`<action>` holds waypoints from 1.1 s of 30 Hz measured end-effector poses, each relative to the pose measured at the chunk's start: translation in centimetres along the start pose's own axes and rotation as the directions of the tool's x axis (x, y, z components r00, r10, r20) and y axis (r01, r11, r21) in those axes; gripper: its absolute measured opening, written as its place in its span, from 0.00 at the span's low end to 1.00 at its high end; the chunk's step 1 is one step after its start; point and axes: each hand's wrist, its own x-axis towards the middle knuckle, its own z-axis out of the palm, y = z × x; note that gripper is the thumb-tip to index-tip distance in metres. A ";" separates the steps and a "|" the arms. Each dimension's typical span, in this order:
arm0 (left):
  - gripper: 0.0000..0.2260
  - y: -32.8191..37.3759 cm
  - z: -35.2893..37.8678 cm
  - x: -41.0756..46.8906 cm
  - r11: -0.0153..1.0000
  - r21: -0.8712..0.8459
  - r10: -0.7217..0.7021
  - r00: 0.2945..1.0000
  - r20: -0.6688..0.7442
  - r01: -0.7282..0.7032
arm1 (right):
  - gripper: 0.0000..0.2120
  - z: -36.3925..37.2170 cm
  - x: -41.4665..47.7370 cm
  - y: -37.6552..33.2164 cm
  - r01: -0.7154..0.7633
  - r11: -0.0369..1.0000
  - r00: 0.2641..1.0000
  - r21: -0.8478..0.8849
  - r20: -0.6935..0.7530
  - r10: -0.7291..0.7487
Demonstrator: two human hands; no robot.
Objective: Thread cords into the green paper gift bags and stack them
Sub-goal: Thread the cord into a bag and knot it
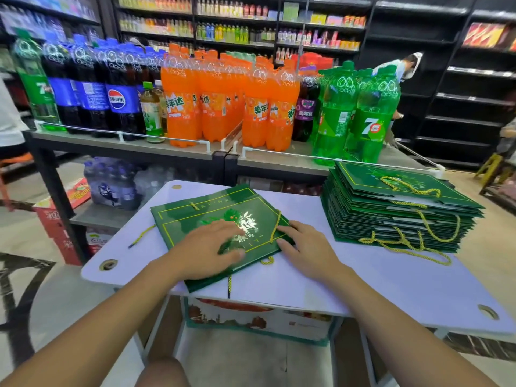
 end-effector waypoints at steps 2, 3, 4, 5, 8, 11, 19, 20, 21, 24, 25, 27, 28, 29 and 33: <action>0.25 -2.7 -0.9 1.8 0.994 -0.009 -0.109 0.993 -0.050 0.108 | 0.26 0.0 0.2 0.0 -0.007 1.000 1.000 0.010 0.017 0.007; 0.23 -4.2 -1.4 2.7 0.984 0.000 -0.175 0.983 -0.063 0.176 | 0.28 0.0 0.2 0.0 -0.011 1.000 1.000 0.004 0.023 0.011; 0.23 -5.6 -1.8 3.5 0.973 -0.001 -0.232 0.970 -0.069 0.232 | 0.31 0.1 0.2 -0.1 -0.010 1.000 1.000 -0.007 0.030 0.010; 0.23 -6.9 -2.2 4.3 0.961 -0.013 -0.275 0.959 -0.063 0.275 | 0.34 0.1 0.3 -0.2 0.000 1.000 0.999 -0.018 0.045 0.001; 0.23 -9.0 -2.8 5.9 0.946 -0.022 -0.322 0.946 -0.014 0.322 | 0.36 -0.1 0.8 -0.9 0.082 0.996 0.991 -0.037 0.109 -0.078; 0.24 -9.8 -3.3 6.0 0.940 -0.027 -0.338 0.940 0.050 0.339 | 0.36 -0.5 1.3 -1.7 0.149 0.987 0.971 -0.061 0.198 -0.134; 0.21 -13.1 -5.0 3.4 0.895 0.183 -0.421 0.905 0.054 0.406 | 0.40 -2.2 0.0 0.5 0.140 0.985 0.948 -0.101 0.300 -0.104; 0.21 -13.5 -5.2 3.0 0.883 0.237 -0.427 0.903 0.044 0.405 | 0.40 -2.5 -0.2 0.7 0.127 0.986 0.946 -0.111 0.312 -0.087; 0.22 -13.8 -5.4 2.6 0.868 0.285 -0.433 0.901 0.033 0.407 | 0.40 -2.7 -0.4 0.8 0.111 0.986 0.944 -0.123 0.322 -0.067; 0.28 -13.9 -5.4 1.4 0.796 0.409 -0.493 0.870 0.010 0.447 | 0.45 -3.2 -1.2 0.9 0.071 0.978 0.943 -0.194 0.334 -0.002; 0.29 -13.7 -5.4 1.0 0.766 0.435 -0.526 0.850 0.000 0.474 | 0.47 -3.2 -1.6 0.9 0.061 0.971 0.943 -0.231 0.331 0.020; 0.29 -13.2 -5.3 0.6 0.711 0.459 -0.587 0.809 -0.029 0.533 | 0.48 -3.4 -2.4 0.8 0.043 0.953 0.947 -0.299 0.317 0.057; 0.30 -12.9 -5.2 0.6 0.688 0.459 -0.612 0.789 -0.049 0.562 | 0.47 -3.5 -2.8 0.7 0.039 0.946 0.949 -0.322 0.309 0.067; 0.31 -12.5 -5.2 0.6 0.667 0.455 -0.634 0.770 -0.070 0.591 | 0.47 -3.7 -3.3 0.5 0.038 0.941 0.952 -0.338 0.300 0.069; 0.34 -10.9 -4.8 0.5 0.594 0.434 -0.704 0.699 -0.126 0.677 | 0.45 -4.7 -5.8 -0.4 0.047 0.930 0.959 -0.364 0.275 0.060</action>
